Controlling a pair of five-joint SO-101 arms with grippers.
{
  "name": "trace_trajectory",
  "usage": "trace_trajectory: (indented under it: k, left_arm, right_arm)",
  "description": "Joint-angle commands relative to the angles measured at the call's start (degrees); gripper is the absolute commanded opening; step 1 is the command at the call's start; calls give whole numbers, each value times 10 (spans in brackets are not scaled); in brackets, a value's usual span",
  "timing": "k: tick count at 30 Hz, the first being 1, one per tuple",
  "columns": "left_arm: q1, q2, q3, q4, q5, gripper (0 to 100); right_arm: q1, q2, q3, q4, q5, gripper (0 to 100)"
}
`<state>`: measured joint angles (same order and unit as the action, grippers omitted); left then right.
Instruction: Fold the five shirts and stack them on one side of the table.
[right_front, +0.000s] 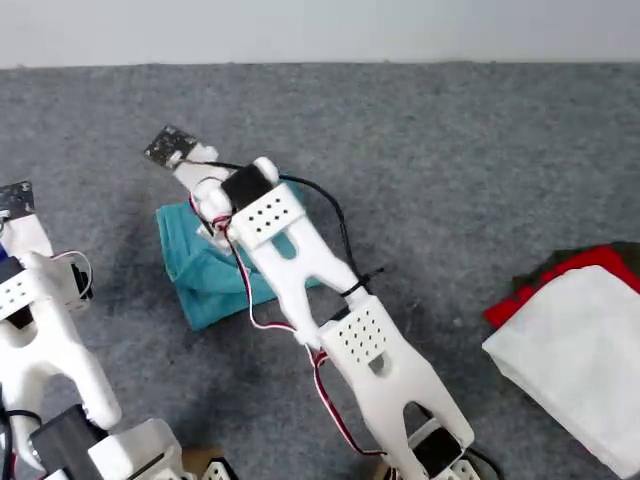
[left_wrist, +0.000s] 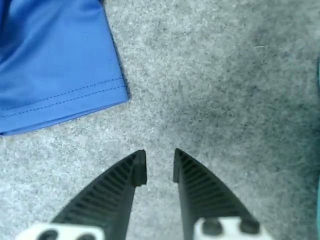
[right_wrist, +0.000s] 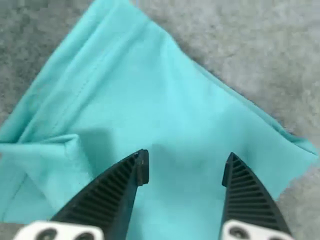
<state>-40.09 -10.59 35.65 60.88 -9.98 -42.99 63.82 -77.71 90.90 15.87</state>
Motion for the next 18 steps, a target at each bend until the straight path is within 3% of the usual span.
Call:
trace_trajectory:
  k: [1, 9, 18]
  left_arm:
    - [-2, -18, -20, 1, -7, 98]
    - [-2, -18, -20, 1, -7, 98]
    - [-2, -18, -4, -2, -7, 98]
  right_arm:
    - [-8, 2, -3, -3, -4, 245]
    - [-76, -6, -37, 116, -4, 245]
    - [-112, -46, -107, 121, -5, 245]
